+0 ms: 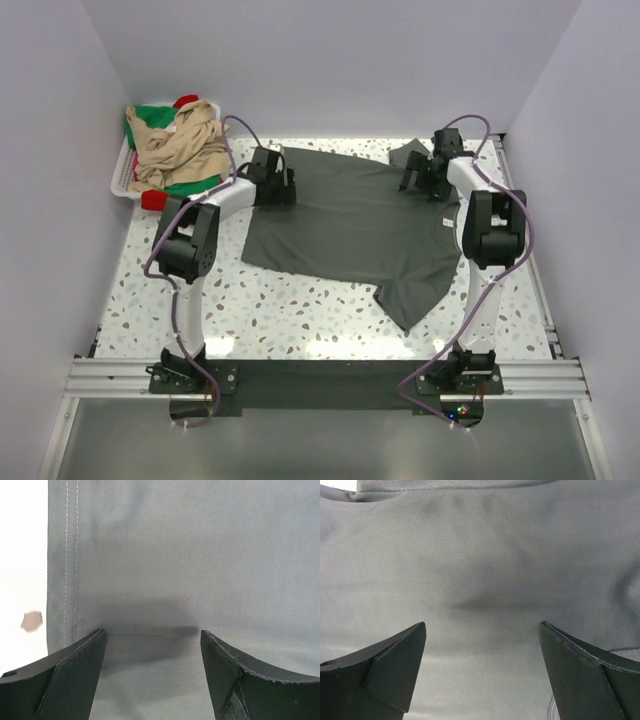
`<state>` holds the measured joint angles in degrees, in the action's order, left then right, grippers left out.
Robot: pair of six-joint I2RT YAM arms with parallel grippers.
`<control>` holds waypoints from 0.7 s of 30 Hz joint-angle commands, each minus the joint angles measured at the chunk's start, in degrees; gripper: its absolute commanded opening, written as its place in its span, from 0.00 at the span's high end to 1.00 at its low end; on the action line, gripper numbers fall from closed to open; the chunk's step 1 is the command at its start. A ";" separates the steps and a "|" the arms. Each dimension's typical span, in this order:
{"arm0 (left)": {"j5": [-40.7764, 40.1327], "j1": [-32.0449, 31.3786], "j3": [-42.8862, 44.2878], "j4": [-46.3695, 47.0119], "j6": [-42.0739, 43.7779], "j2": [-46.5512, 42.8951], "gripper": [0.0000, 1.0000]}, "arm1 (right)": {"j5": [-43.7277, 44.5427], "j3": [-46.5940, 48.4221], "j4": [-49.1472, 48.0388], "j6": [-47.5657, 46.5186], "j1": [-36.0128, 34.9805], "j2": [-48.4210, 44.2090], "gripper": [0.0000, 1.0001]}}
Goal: Fold and stack the t-shirts
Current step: Flatten the tshirt out
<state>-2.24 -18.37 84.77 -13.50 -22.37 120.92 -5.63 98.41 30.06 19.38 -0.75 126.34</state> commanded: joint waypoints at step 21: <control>-10.59 -0.97 -33.06 0.50 -3.11 -35.22 0.40 | -6.50 10.40 7.99 -2.15 -1.00 -4.96 0.01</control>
<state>-9.93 -19.20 57.32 -12.49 -22.55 87.66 -10.28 109.30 37.58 17.34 -1.61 129.38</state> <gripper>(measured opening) 0.614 0.986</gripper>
